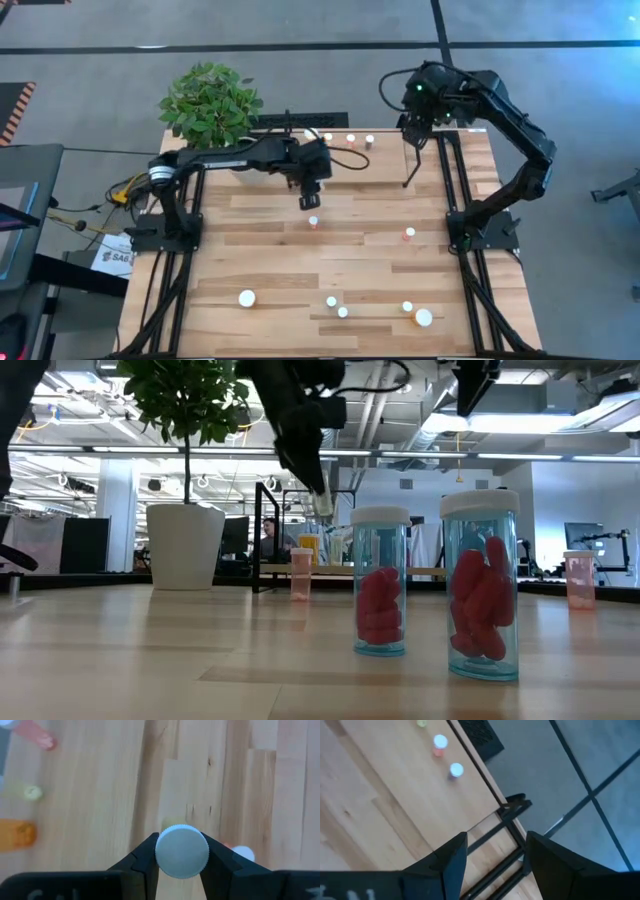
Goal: Pick and place medicine bottles onto shelf by color
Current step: Put the left yellow pill bottle on the shelf
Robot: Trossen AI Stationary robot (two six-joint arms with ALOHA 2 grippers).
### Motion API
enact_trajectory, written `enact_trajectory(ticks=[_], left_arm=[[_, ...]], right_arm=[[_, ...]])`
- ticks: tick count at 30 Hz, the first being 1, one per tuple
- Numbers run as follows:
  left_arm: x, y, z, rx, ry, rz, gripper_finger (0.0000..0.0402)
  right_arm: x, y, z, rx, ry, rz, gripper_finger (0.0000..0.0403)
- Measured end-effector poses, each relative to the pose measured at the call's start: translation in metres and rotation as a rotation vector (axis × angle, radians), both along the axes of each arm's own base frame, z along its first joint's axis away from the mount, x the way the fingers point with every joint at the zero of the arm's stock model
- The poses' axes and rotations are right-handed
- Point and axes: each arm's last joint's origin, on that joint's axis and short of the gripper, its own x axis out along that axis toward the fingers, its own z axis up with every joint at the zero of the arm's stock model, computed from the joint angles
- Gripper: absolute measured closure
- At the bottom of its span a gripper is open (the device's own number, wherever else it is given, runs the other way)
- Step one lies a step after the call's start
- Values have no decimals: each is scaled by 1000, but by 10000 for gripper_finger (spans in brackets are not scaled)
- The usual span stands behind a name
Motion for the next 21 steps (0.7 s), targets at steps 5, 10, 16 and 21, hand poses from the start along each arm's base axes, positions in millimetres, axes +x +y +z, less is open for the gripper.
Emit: enact_trajectory(ticks=[5,10,16,21], left_arm=[[-2,23,-1,63,14,41,302],[-10,50,0,39,-15,173,302],[-13,68,-4,5,-26,278,302],[-10,75,-19,-23,9,305,302]], right_arm=[[-6,-8,0,-1,1,-42,178],[-11,-14,0,-3,-2,-75,178],[-11,-16,0,-6,-5,-82,178],[-7,-14,0,-13,-14,-66,178]])
